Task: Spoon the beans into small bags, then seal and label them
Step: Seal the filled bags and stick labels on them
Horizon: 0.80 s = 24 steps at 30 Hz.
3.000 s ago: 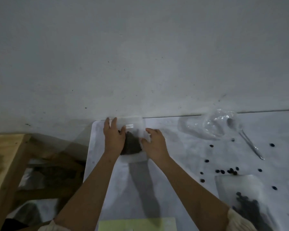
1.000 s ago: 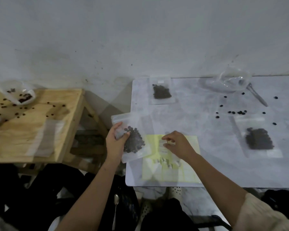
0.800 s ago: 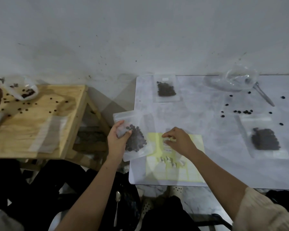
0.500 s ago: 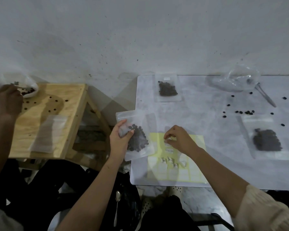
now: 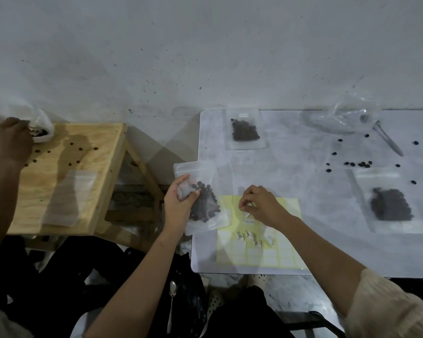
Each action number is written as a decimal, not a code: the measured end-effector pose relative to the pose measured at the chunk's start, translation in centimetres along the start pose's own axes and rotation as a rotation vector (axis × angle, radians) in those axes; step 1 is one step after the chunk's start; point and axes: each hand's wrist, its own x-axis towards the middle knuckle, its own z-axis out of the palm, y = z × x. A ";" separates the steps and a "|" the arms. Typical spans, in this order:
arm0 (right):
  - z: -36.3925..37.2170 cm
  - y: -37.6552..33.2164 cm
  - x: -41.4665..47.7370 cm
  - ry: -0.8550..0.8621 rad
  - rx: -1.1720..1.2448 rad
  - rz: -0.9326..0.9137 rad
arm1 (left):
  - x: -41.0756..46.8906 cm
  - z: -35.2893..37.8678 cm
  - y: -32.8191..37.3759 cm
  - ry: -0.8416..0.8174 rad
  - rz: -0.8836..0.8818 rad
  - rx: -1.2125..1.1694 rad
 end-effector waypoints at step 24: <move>-6.8 -6.5 2.0 0.365 0.825 0.153 | 0.5 3.9 3.4 -0.414 0.080 0.137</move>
